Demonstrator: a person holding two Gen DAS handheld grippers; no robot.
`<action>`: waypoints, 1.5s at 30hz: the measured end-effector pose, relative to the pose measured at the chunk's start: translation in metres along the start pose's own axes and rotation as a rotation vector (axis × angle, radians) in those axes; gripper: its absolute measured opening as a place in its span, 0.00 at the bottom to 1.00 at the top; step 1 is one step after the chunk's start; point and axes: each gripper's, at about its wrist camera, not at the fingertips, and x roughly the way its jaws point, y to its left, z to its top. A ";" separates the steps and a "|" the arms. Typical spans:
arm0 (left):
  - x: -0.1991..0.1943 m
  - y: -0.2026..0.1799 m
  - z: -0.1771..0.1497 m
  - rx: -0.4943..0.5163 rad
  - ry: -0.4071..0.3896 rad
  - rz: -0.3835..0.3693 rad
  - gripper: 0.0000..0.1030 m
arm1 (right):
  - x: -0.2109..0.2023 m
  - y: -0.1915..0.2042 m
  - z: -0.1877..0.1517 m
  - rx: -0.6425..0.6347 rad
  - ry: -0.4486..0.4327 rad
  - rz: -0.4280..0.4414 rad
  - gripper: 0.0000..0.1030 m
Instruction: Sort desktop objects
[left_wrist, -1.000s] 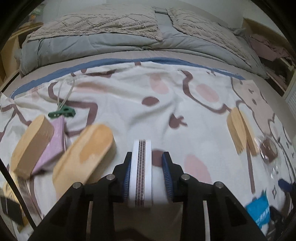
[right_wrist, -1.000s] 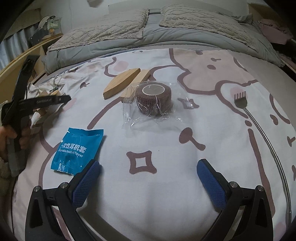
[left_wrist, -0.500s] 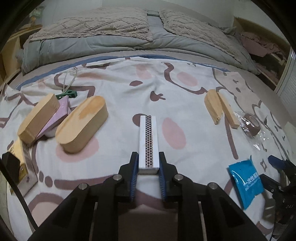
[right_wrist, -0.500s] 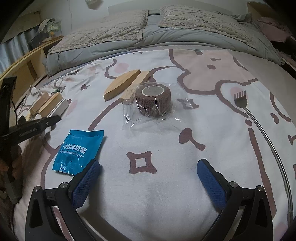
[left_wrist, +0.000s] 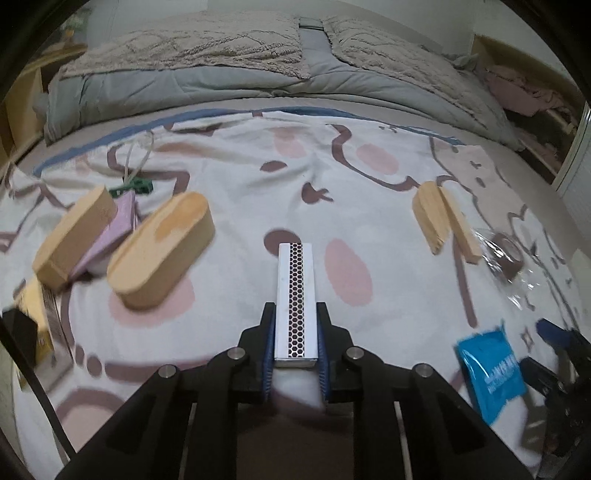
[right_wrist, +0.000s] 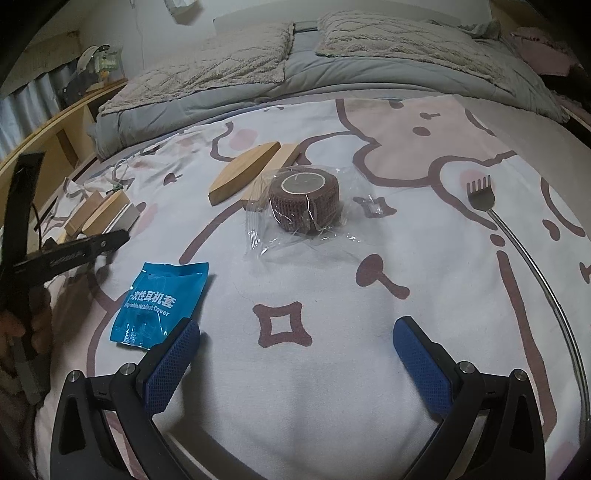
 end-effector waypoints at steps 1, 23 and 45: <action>-0.003 -0.001 -0.004 0.001 0.001 -0.006 0.19 | 0.000 0.000 0.000 0.000 -0.001 0.001 1.00; -0.069 -0.035 -0.086 0.019 0.003 -0.016 0.20 | -0.016 -0.013 -0.010 0.076 -0.038 0.115 1.00; -0.083 0.017 -0.090 -0.111 0.039 0.243 0.67 | -0.014 0.001 -0.016 -0.007 -0.006 0.025 1.00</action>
